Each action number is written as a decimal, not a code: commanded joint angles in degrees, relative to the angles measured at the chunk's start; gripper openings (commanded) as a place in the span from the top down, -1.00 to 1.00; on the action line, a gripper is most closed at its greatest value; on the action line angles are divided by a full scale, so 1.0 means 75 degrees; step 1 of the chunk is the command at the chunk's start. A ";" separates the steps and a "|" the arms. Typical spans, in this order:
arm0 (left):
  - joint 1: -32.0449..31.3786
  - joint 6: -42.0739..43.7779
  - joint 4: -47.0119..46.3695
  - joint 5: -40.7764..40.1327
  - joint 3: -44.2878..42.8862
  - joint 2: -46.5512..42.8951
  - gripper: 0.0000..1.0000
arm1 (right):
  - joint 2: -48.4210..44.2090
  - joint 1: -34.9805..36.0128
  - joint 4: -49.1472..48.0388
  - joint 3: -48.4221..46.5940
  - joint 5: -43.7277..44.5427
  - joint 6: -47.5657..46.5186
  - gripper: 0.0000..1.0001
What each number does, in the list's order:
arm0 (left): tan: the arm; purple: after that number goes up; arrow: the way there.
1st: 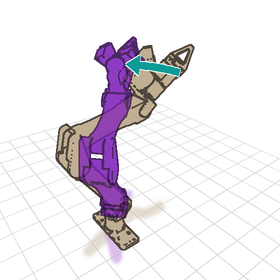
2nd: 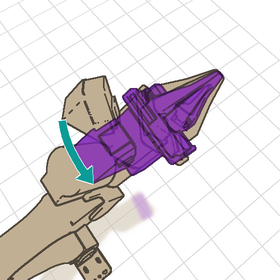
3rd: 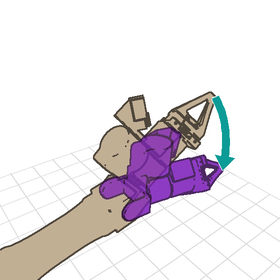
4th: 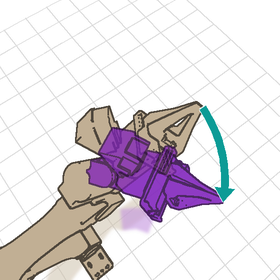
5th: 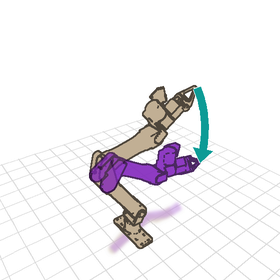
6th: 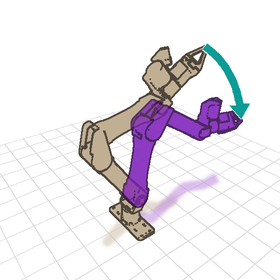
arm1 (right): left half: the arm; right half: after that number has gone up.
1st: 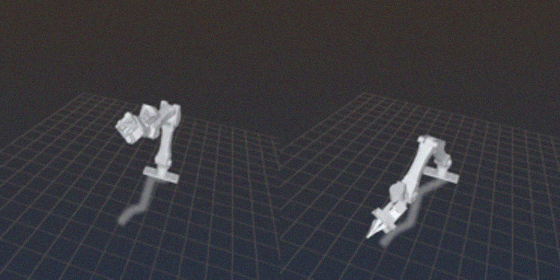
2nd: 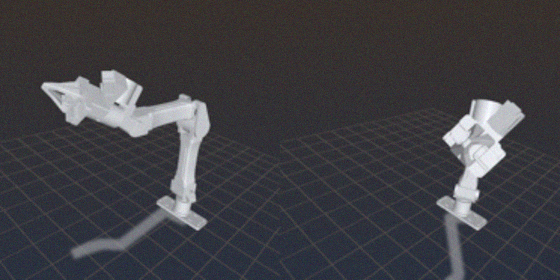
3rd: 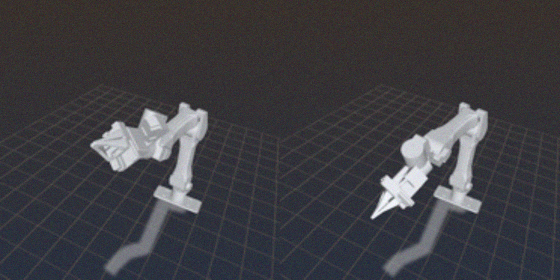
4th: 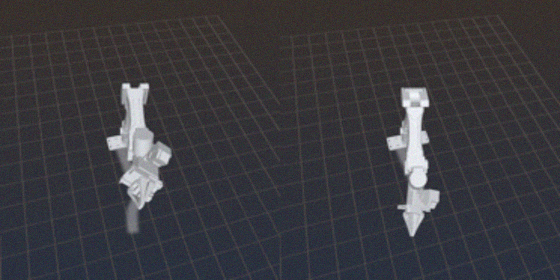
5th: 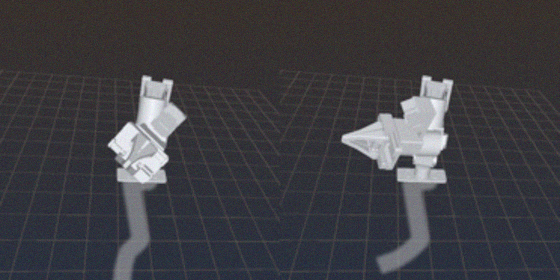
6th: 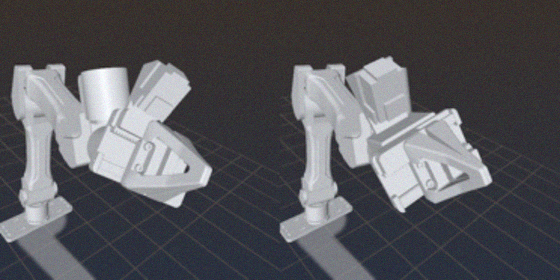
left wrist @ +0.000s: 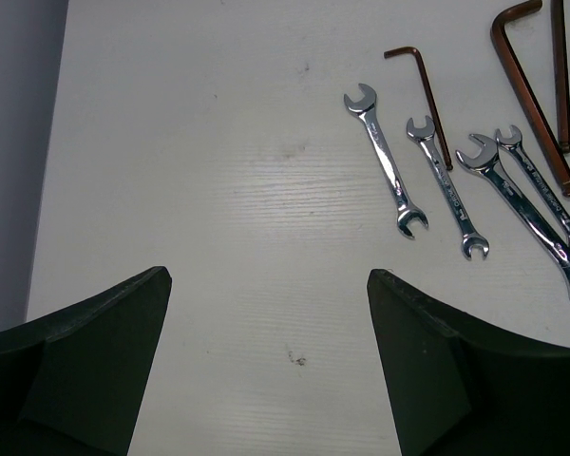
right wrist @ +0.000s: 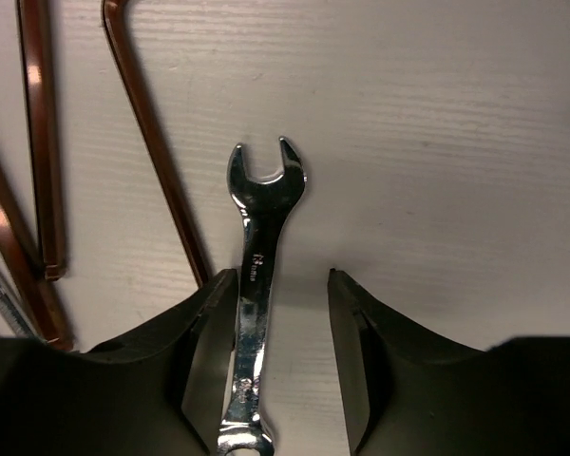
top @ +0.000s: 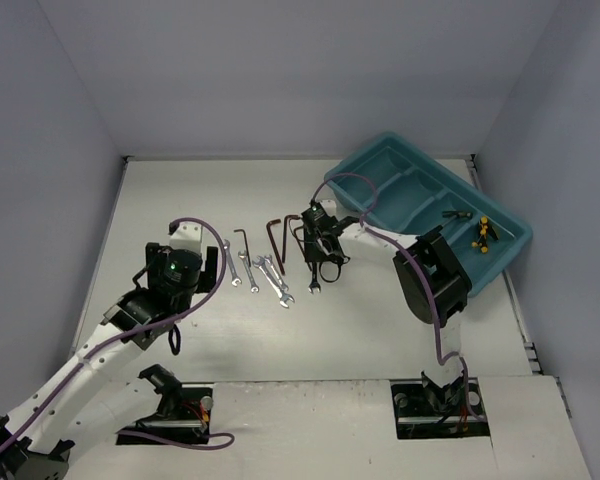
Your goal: Sort the tools into containers
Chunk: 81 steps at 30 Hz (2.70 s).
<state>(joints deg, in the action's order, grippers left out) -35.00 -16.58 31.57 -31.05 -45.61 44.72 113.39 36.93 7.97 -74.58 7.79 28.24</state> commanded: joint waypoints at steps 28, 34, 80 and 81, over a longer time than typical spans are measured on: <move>0.0050 0.0265 -0.0354 -0.0020 -0.0130 0.0054 -0.62 | 0.0080 0.0813 0.1312 0.0397 0.1085 0.1245 0.64; 0.0050 0.0275 -0.0342 -0.0069 -0.0116 0.0024 -0.62 | 0.0348 0.0647 0.1307 -0.0041 0.0898 0.1201 0.55; 0.0072 0.0279 -0.0342 -0.0117 -0.0117 -0.0068 -0.62 | 0.1154 -0.4249 0.1563 -0.4563 0.0672 0.0786 0.90; 0.0065 0.0286 -0.0342 -0.0131 -0.0110 -0.0068 -0.62 | 0.1278 -0.4270 0.1563 -0.4660 0.0673 0.0807 0.84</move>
<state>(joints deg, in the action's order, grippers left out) -34.85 -15.06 31.40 -30.96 -45.30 44.36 122.29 5.46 20.72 -103.77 13.03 32.10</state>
